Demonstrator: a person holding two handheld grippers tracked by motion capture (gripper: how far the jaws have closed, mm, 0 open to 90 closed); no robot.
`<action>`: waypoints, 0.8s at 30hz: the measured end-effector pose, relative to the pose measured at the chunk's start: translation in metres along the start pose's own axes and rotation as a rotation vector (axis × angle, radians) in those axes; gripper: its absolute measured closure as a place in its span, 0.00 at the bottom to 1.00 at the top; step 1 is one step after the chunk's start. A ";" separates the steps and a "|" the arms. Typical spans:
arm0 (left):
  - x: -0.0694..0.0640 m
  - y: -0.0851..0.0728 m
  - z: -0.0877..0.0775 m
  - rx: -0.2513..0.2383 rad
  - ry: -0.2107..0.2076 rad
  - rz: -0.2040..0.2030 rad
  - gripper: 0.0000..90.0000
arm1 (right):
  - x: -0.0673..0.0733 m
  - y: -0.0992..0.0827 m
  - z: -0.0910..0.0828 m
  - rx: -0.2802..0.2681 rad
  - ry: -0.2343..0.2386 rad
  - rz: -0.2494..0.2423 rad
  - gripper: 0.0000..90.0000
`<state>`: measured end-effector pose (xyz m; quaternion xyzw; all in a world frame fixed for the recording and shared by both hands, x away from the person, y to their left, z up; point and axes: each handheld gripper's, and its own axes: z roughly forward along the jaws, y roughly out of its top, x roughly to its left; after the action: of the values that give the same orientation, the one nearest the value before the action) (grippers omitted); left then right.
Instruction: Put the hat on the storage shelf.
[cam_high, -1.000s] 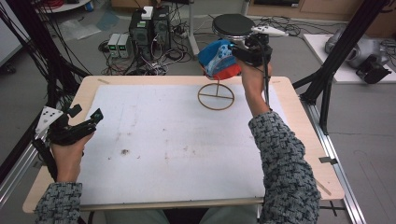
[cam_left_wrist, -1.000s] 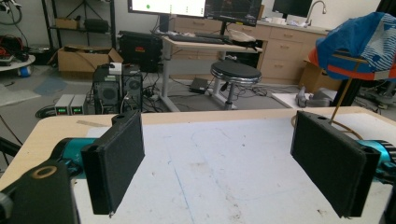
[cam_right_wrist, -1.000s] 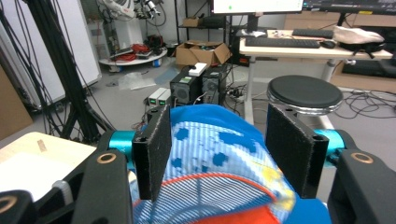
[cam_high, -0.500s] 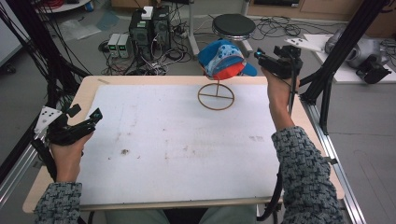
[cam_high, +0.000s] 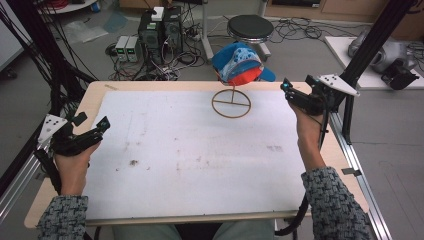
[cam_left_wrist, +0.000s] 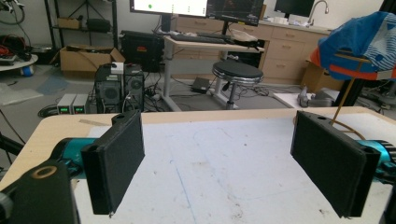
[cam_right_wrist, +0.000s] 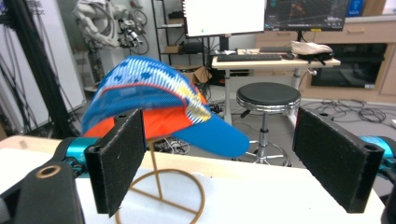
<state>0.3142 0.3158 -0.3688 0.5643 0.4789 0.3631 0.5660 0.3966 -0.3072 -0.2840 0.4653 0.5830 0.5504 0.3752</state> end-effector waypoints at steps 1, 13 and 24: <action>0.000 -0.001 0.000 0.001 -0.001 -0.005 0.19 | 0.001 -0.002 -0.002 -0.001 0.001 -0.005 0.17; 0.000 -0.001 0.000 0.004 0.001 -0.003 0.19 | 0.010 -0.036 -0.036 -0.047 0.020 -0.067 0.14; 0.001 -0.002 0.000 0.007 0.005 -0.004 0.19 | 0.005 -0.057 -0.051 -0.045 0.005 -0.044 0.13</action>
<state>0.3141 0.3168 -0.3710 0.5645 0.4826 0.3616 0.5637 0.3393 -0.3147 -0.3341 0.4425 0.5816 0.5558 0.3962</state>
